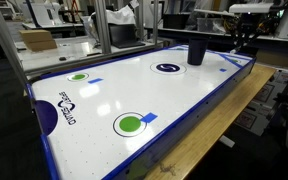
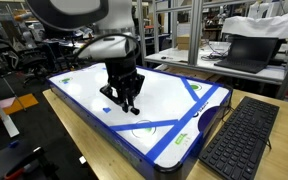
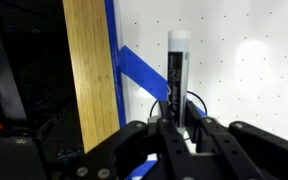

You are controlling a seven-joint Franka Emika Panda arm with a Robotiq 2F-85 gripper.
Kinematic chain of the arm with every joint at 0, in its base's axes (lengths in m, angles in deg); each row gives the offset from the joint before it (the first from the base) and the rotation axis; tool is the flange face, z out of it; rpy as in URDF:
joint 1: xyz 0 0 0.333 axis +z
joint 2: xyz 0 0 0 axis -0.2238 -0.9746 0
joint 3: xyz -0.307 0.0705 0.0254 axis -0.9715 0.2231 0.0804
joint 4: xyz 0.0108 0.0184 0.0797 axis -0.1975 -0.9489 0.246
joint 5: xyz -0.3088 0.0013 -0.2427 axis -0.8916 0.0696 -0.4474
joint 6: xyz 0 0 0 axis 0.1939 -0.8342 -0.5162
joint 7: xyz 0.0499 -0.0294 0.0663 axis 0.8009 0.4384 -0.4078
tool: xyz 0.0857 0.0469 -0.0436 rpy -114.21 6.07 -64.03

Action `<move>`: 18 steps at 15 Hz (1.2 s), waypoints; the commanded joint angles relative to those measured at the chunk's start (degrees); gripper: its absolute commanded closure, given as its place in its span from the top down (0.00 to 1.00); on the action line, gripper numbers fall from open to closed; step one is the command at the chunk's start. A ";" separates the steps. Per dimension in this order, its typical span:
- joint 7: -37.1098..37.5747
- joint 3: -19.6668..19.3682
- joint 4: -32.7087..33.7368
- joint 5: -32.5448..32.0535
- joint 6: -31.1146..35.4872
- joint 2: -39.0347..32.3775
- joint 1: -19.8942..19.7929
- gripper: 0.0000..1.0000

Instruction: Put the marker in the cup

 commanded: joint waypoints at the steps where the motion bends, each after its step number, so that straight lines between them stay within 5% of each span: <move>1: 9.97 2.84 0.76 -5.73 -7.60 6.91 -1.88 0.05; 10: 34.56 14.71 6.26 -20.10 -20.02 18.35 -4.93 0.05; 18: 42.86 16.87 9.16 -27.91 -24.59 19.25 -3.93 0.05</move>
